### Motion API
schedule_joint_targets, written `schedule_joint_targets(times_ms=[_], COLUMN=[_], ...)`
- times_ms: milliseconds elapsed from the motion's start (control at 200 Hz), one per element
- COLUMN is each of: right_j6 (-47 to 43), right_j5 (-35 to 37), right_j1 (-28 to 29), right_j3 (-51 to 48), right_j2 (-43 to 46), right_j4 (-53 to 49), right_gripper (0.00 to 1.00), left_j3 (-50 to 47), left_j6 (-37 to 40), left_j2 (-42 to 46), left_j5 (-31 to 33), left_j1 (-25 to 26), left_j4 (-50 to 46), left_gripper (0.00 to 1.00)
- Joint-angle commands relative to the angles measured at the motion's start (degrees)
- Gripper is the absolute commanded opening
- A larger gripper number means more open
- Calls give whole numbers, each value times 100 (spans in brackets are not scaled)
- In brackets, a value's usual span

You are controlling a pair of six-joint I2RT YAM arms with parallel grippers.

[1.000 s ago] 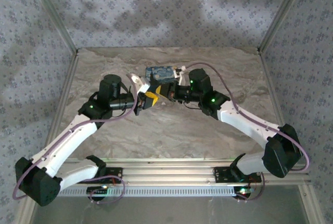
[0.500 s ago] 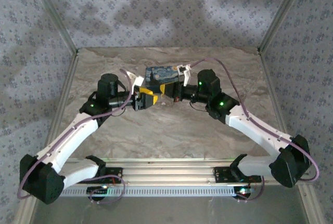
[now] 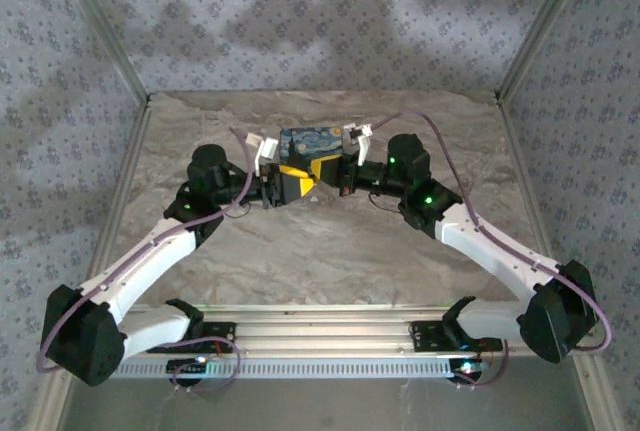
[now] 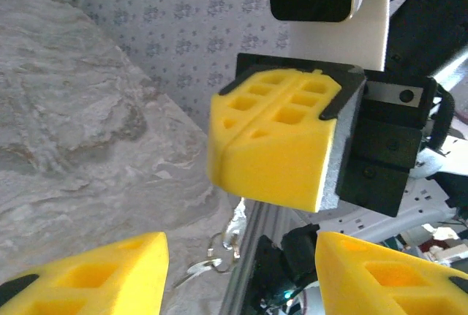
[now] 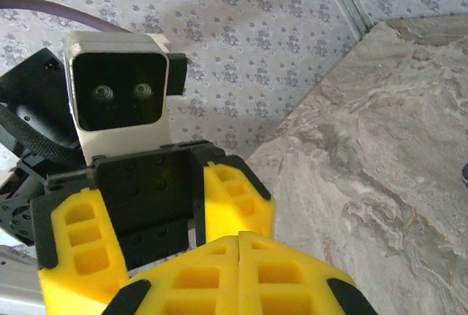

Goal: Unlock the padlock with the key

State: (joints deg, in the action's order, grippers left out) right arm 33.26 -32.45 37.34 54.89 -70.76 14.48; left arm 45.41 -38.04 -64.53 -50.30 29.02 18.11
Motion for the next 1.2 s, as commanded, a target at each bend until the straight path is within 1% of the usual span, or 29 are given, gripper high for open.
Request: schedule_joint_targets(times_ms=[0, 105, 235, 365, 470, 545, 660, 725, 765, 949, 974, 1014, 1064, 1094, 1134, 1194], right_j6=[89, 147, 216, 227, 388, 424, 486, 520, 532, 557, 580, 638, 722, 785, 880, 1095], right_j5=[-172, -183, -157, -113, -106, -79, -61, -43, -34, 5, 33, 118, 259, 362, 471, 584], right_j1=[-24, -12, -7, -1, -6, 0, 2, 12, 14, 27, 28, 28, 19, 18, -4, -66], right_j3=[-41, -55, -50, -51, -38, -33, -56, -53, -42, 69, 85, 113, 164, 223, 327, 443], right_j2=[120, 124, 115, 98, 76, 54, 34, 26, 24, 10, 21, 35, 78, 98, 119, 133], right_j4=[319, 347, 399, 450, 485, 490, 520, 521, 514, 379, 337, 246, 75, -101, -378, -698], right_gripper=[0, 0, 0, 0, 0, 0, 0, 0, 0, 0, 5, 18, 38, 47, 55, 62], left_j3=[38, 30, 34, 79, 136, 157, 210, 247, 272, 293, 300, 312, 352, 368, 395, 454], left_j6=[-6, -48, -221, -169, -142, -117, 45, 238, 393, 949, 1019, 1140, 1323, 1437, 1612, 1936], left_j2=[-28, -74, -134, -171, -246, -257, -222, -175, -134, 103, 124, 162, 218, 256, 307, 376], left_j5=[57, 83, -73, -184, -319, -344, -325, -256, -178, 287, 355, 491, 701, 854, 1082, 1553], left_j1=[25, 24, 42, 96, 132, 156, 151, 156, 157, 153, 156, 154, 156, 157, 164, 206], left_j4=[203, 261, 558, 528, 467, 454, 251, 52, -112, -598, -664, -797, -1025, -1171, -1380, -1750], left_gripper=[55, 54, 49, 45, 39, 34, 11, 3, 0, 0, 0, 0, 0, 0, 0, 0])
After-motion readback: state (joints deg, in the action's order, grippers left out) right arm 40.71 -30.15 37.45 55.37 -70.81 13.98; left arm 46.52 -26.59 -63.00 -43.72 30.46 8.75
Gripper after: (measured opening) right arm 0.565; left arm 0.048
